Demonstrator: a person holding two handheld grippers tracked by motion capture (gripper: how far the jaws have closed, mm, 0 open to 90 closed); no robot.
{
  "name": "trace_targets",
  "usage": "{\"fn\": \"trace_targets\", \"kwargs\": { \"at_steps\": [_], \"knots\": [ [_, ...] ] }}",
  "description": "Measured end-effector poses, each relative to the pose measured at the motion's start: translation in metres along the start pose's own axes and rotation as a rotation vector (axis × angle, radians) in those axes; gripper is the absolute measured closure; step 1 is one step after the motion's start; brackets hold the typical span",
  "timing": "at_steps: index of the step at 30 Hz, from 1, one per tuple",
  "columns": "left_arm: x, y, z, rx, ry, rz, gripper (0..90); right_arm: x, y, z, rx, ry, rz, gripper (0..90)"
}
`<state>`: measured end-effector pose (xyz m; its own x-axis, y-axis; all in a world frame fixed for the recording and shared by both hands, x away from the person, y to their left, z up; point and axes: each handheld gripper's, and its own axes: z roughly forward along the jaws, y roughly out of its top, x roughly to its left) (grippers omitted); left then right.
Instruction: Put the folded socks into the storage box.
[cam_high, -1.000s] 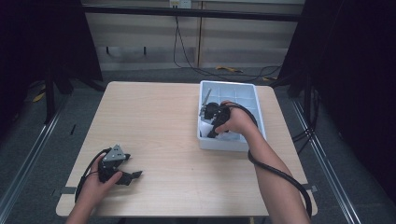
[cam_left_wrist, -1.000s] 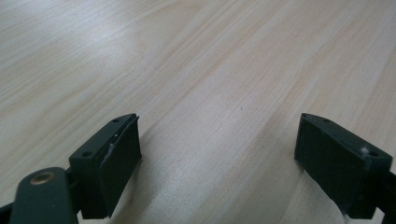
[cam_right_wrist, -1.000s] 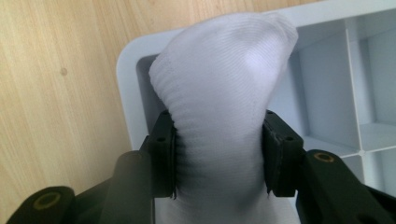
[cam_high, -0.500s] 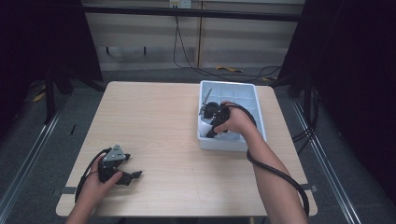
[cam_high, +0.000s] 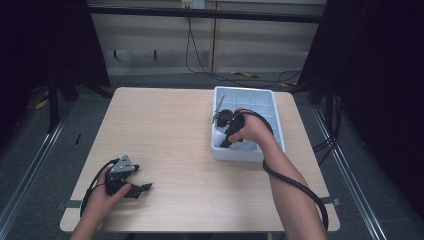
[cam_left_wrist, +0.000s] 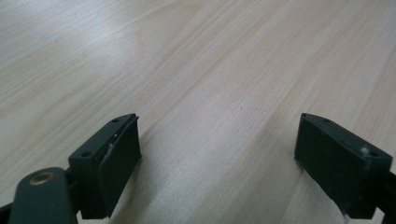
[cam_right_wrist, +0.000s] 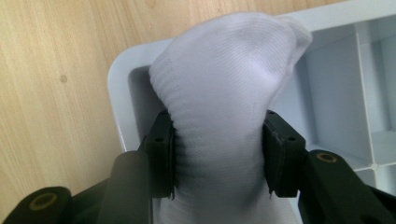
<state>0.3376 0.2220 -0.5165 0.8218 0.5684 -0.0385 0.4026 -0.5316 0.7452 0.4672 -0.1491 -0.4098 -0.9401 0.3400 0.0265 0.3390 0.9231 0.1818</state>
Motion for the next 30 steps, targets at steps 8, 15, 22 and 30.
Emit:
{"fn": "trace_targets", "kwargs": {
  "at_steps": [8,15,22,30],
  "knots": [
    [0.0,0.0,0.0,0.0,0.0,-0.001,14.0,0.0,0.0,0.001,0.003,-0.001,-0.009,52.3],
    [0.0,0.0,0.0,0.0,0.0,-0.001,14.0,-0.003,0.002,-0.001,0.016,0.017,0.011,50.3],
    [0.0,0.0,0.0,0.0,0.0,0.0,14.0,-0.003,0.007,-0.002,0.047,0.013,0.003,49.3],
    [0.0,0.0,0.0,0.0,0.0,0.0,14.0,-0.003,0.01,-0.002,0.072,0.023,0.001,45.4]
  ]
}}
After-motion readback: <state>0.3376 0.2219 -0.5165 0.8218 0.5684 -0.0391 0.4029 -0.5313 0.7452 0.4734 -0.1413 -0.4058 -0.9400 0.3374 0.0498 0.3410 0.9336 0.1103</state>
